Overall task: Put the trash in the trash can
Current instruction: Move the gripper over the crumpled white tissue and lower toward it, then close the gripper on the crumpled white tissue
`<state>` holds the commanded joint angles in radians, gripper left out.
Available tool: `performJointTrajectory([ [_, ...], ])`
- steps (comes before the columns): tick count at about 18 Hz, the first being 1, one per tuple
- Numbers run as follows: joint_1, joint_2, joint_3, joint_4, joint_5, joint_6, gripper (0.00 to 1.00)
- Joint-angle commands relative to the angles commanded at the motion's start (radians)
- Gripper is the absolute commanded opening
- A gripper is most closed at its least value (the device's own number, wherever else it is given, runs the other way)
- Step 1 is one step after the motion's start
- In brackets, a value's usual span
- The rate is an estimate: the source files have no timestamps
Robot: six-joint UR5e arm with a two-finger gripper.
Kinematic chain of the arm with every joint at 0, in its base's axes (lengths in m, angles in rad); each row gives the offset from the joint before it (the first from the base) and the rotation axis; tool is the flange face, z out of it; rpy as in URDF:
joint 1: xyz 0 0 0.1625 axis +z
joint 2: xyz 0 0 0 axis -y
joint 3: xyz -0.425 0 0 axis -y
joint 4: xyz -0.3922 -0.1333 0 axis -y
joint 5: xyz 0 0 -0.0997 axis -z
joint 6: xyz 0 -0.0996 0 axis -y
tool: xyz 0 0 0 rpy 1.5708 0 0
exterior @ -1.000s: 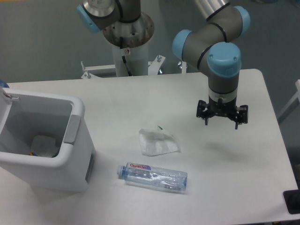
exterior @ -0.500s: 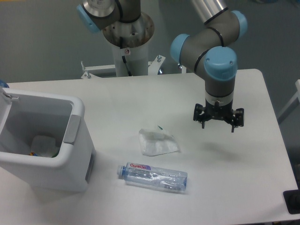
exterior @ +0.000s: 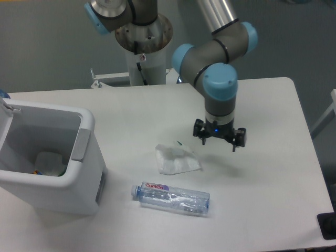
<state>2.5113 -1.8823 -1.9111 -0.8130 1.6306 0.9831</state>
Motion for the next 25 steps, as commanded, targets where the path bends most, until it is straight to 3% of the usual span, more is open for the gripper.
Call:
performJointTrajectory([
  [3,-0.046,0.025,-0.086,0.006,0.002,0.080,1.00],
  [6,-0.057,0.000,-0.062,0.009,-0.009,0.221,1.00],
  [13,-0.077,-0.029,-0.036,0.012,-0.012,0.203,1.00],
  [15,-0.094,-0.055,-0.029,0.009,-0.011,0.192,0.83],
  [17,-0.098,-0.060,-0.031,0.003,-0.012,0.190,0.77],
  [19,-0.100,-0.061,-0.031,-0.003,-0.014,0.178,0.55],
  [22,-0.104,-0.060,-0.029,-0.003,-0.015,0.132,0.00],
  [25,-0.105,-0.046,-0.016,-0.005,-0.012,0.131,0.00],
])
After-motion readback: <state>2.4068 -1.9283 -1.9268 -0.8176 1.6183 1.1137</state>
